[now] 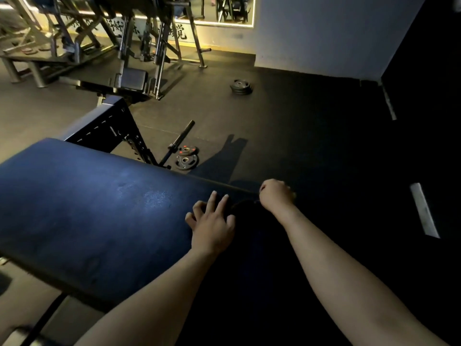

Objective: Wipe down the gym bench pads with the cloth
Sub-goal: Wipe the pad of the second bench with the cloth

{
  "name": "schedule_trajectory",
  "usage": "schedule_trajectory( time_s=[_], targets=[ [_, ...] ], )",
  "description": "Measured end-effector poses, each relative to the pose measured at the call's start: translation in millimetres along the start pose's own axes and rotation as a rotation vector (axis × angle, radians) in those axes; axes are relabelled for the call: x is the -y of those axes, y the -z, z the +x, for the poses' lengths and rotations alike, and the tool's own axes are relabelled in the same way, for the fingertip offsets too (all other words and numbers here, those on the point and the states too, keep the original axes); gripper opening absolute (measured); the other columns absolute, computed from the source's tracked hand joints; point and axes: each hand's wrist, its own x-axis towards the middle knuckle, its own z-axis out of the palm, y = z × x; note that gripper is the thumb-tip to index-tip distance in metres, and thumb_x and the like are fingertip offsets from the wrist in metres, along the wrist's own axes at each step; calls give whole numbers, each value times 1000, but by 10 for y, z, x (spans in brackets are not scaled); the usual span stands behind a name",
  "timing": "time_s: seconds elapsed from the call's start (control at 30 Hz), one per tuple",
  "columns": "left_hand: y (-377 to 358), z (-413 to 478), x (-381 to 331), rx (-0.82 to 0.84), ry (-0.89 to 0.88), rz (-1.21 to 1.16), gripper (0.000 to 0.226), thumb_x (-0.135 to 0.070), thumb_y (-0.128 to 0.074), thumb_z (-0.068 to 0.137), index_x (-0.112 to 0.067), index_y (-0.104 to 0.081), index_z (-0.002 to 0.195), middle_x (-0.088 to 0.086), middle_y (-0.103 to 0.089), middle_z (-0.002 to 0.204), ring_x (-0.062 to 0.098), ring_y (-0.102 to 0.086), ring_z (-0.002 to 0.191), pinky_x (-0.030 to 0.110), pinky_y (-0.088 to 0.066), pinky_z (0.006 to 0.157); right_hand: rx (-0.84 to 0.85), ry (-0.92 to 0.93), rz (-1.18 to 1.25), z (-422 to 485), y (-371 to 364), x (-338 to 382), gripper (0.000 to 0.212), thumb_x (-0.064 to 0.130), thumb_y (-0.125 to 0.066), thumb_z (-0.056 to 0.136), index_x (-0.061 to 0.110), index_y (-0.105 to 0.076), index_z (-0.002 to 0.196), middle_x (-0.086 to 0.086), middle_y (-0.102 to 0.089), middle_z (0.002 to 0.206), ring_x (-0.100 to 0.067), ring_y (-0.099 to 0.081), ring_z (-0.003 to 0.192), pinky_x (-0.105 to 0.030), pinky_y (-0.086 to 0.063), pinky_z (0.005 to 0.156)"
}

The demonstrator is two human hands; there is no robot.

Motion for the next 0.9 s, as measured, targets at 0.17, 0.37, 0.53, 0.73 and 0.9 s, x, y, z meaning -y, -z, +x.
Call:
schedule_trajectory(
  time_s=[0.17,0.37,0.53,0.73,0.9],
  targets=[
    [16,4,13,18,-10,-12,61,-50,-33,94,-45,-20,153,-5,-9,167,28,-7,142,52,-11,110,-47,52,-12,-86,-7,70,28,16,-52,94,15,-67,117,-11,-63,123,-31,-57,116,-38,-46,99],
    [22,6,14,11,-38,-34,58,-48,-34,95,-42,-22,152,-2,-9,167,30,-5,144,54,-9,112,19,387,179,-213,-202,748,33,14,-51,95,21,-65,123,-9,-57,127,-29,-52,119,-38,-43,102],
    [-9,18,25,-6,-29,-11,59,-50,-31,95,-43,-22,153,-3,-10,167,30,-7,142,53,-9,113,-55,269,88,-175,-82,147,32,11,-54,91,21,-67,118,-10,-57,123,-32,-51,115,-33,-42,98],
    [8,-9,12,-32,-39,-50,57,-46,-38,96,-41,-28,152,-4,-15,166,27,-9,142,51,-10,112,-192,227,151,-405,-47,-518,42,12,-41,97,25,-55,134,-7,-52,136,-29,-43,123,-38,-37,104],
    [69,-60,67,-26,-46,-91,52,-42,-47,97,-40,-38,149,-6,-23,165,26,-14,144,49,-15,112,64,471,225,-775,-28,-477,77,54,-64,86,34,-29,151,-10,-26,158,-30,-17,146,-39,-20,118]
  ],
)
